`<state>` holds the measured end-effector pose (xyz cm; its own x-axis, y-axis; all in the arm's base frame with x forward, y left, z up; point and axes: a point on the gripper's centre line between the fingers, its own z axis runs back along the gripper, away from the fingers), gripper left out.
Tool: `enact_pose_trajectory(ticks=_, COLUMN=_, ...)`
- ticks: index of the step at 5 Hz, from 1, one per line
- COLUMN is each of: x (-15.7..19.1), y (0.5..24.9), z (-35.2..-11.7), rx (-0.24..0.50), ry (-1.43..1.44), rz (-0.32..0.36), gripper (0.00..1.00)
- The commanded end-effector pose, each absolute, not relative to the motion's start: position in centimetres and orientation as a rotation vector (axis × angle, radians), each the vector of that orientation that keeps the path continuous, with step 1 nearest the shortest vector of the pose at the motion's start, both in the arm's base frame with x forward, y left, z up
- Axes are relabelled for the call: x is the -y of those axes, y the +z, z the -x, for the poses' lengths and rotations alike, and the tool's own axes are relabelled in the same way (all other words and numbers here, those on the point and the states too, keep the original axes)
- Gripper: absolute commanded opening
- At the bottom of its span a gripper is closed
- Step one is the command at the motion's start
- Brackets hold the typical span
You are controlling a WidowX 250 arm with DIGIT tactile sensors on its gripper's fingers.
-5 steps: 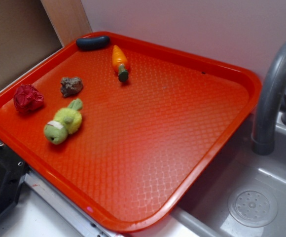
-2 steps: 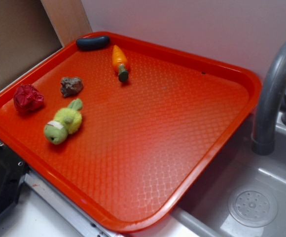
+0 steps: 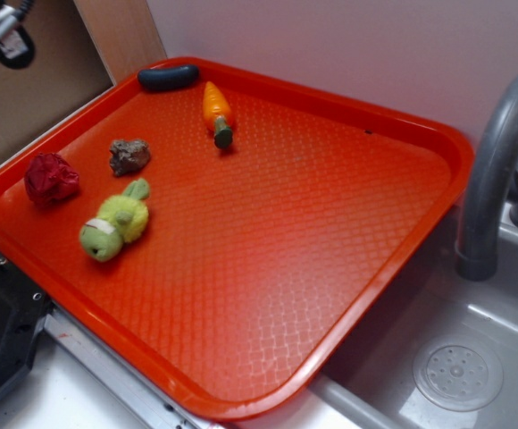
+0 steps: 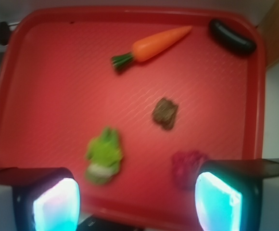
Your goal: Grab the red paper.
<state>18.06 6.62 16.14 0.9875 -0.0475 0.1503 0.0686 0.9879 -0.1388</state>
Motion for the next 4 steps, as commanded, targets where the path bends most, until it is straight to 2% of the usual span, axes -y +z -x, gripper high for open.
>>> enact_pose_trajectory(ticks=1, x=-8.6, y=13.1, z=-18.7, rx=0.101, ry=-0.083, rz=0.083, gripper=1.0)
enact_pose_trajectory(ticks=2, x=-9.1, y=11.4, z=-18.3, rx=0.059, ry=-0.078, rz=0.036, gripper=1.0)
enact_pose_trajectory(ticks=4, x=-10.8, y=6.6, z=-17.6, rx=-0.079, ry=-0.08, rz=-0.052, gripper=1.0)
